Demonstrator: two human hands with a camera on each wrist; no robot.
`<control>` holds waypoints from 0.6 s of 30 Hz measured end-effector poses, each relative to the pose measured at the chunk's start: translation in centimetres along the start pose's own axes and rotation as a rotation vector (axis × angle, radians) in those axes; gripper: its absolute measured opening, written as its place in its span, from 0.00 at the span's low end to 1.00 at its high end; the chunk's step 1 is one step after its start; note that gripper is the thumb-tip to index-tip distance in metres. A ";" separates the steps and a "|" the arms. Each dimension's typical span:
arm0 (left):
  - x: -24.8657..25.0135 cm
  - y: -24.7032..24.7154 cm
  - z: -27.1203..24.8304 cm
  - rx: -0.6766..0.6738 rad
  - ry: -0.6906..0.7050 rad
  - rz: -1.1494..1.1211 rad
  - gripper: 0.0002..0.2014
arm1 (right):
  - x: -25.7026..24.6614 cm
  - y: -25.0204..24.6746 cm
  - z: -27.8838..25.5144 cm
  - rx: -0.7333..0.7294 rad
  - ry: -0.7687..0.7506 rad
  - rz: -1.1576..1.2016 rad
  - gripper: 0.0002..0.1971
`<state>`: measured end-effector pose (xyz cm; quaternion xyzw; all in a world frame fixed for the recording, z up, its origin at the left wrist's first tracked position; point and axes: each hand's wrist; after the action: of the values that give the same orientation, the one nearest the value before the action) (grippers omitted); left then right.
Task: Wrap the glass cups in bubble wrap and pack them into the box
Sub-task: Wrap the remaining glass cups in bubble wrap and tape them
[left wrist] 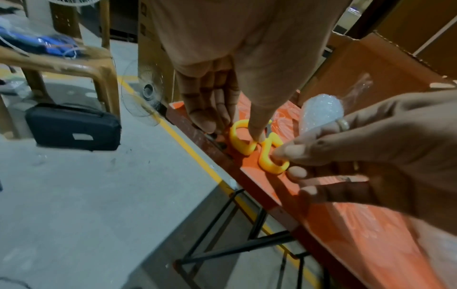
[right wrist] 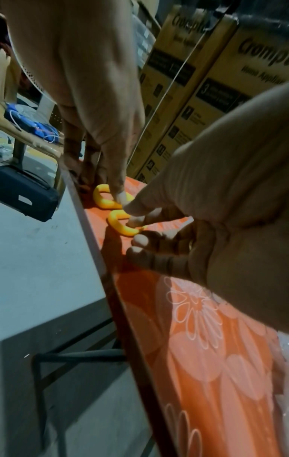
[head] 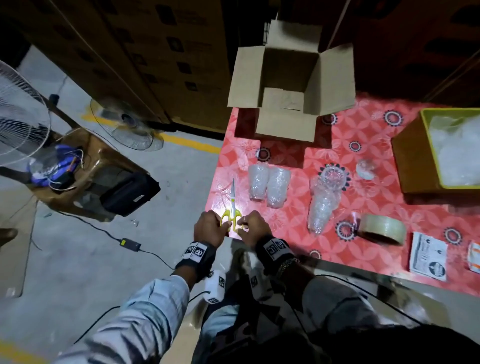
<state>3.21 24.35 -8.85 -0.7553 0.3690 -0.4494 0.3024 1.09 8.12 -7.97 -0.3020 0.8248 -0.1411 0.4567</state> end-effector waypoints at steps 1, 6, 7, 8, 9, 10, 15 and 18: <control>-0.2 0.0 0.0 -0.007 -0.012 -0.019 0.18 | 0.2 0.4 0.1 0.015 0.012 0.031 0.13; -1.0 -0.3 -0.2 -0.105 -0.192 -0.396 0.14 | 0.6 0.8 0.4 0.015 0.042 0.074 0.08; -1.1 -0.6 -0.4 -0.141 -0.226 -0.535 0.13 | 0.6 0.8 0.3 0.034 0.038 0.100 0.08; -1.2 -1.0 -0.7 -0.169 -0.251 -0.647 0.12 | 0.4 0.7 0.0 0.049 0.036 0.138 0.09; -1.3 -1.4 -1.0 -0.181 -0.264 -0.713 0.11 | 0.3 0.6 -0.3 0.055 0.030 0.175 0.08; -1.4 -1.9 -1.3 -0.186 -0.262 -0.741 0.10 | 0.2 0.5 -0.6 0.060 0.021 0.214 0.08; -0.6 -4.3 -3.7 -0.208 -0.155 -0.804 0.10 | 0.4 0.3 -2.3 0.049 0.030 0.389 0.13; 0.5 -5.4 -4.9 -0.254 -0.055 -0.826 0.11 | 0.5 -0.6 -3.6 0.074 0.034 0.490 0.22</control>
<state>0.47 26.20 -2.33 -0.8824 0.0801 -0.4636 0.0116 -1.88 7.20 -6.03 -0.0734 0.8752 -0.0613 0.4743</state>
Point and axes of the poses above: each hand's wrist, its own z-axis towards the middle knuckle, its own y-axis out of the palm, x = y × z, and after that the axes turned 1 degree about z, right-handed
